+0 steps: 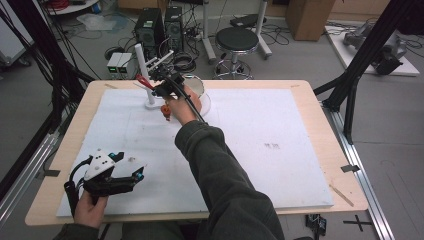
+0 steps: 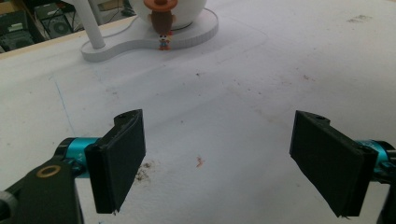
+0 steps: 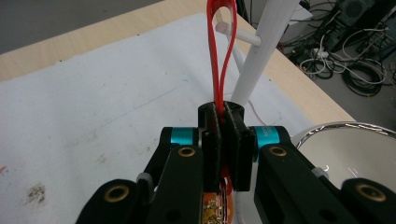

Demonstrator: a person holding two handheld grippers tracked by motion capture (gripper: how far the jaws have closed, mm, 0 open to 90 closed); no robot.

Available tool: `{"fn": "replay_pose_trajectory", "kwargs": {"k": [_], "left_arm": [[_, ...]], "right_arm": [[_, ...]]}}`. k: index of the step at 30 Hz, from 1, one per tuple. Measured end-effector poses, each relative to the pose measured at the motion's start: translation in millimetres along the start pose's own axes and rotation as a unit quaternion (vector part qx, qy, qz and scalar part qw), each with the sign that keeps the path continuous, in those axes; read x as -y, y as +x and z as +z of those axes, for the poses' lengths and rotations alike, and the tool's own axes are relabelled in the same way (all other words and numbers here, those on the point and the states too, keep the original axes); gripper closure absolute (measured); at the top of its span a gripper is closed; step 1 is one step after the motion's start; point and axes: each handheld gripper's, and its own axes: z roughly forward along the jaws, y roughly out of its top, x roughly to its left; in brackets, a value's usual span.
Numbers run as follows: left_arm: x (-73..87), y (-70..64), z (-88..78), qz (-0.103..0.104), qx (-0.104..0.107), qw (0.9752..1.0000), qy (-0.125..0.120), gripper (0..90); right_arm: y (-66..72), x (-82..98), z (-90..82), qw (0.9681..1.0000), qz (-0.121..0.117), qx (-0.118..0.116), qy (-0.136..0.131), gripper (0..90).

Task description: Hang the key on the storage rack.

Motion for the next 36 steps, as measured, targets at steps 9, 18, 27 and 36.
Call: {"fn": "replay_pose_trajectory", "kwargs": {"k": [9, 18, 27, 36], "left_arm": [[0.1, 1.2, -0.4, -0.001, -0.002, 1.0, -0.002, 18.7], [0.1, 0.6, -0.3, -0.001, -0.001, 1.0, -0.001, 18.7], [0.0, 1.2, -0.7, 0.0, -0.001, 1.0, -0.002, 18.7], [-0.2, 0.6, -0.3, 0.0, -0.002, 1.0, -0.003, 18.7]], "right_arm": [[-1.3, 1.8, 8.6, 0.9999, 0.007, 0.003, 0.013, 85.9], [-3.5, 3.5, 14.9, 0.9998, 0.01, 0.004, 0.018, 85.9], [-3.4, 4.5, 22.7, 0.9996, 0.016, 0.005, 0.023, 85.8], [-9.0, 7.3, 22.4, 0.9993, 0.031, -0.013, 0.016, 79.2]]}}
